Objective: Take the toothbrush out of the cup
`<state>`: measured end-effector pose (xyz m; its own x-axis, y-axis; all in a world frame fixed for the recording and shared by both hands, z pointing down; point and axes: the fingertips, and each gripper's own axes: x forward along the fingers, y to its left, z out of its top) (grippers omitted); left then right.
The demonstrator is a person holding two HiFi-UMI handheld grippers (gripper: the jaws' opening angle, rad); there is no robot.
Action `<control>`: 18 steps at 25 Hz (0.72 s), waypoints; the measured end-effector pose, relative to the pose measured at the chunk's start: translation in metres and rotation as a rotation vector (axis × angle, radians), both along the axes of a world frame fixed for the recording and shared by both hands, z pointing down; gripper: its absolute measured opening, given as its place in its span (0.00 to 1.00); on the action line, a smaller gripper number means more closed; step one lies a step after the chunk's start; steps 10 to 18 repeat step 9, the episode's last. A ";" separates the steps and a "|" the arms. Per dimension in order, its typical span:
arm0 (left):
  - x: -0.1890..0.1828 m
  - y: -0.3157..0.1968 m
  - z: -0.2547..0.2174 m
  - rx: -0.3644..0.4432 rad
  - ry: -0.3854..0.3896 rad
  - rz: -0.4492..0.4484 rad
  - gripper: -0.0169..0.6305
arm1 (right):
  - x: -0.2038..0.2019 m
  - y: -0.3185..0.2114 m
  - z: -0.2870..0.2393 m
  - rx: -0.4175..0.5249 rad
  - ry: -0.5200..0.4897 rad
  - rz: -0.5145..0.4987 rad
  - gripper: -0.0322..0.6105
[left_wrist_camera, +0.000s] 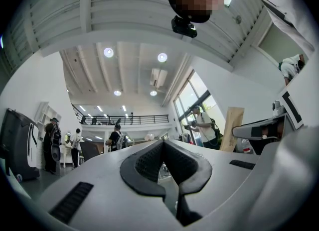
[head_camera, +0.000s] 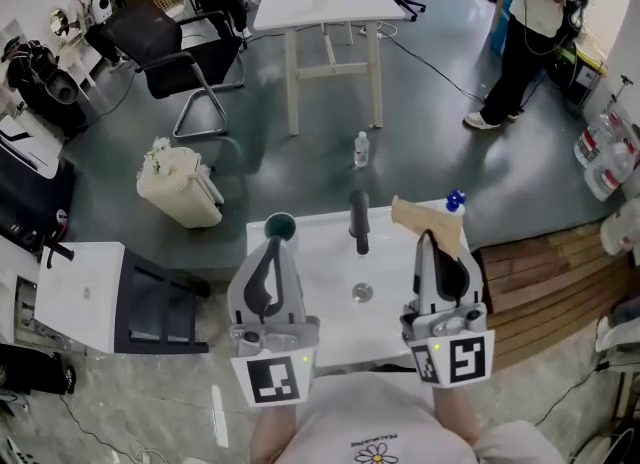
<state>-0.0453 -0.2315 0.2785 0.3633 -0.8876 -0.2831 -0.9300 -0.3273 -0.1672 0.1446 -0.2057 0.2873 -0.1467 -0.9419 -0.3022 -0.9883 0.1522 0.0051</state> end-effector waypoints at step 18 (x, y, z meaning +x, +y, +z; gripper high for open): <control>-0.002 0.001 -0.002 0.008 0.012 -0.006 0.05 | 0.000 0.000 0.002 -0.016 0.027 -0.001 0.10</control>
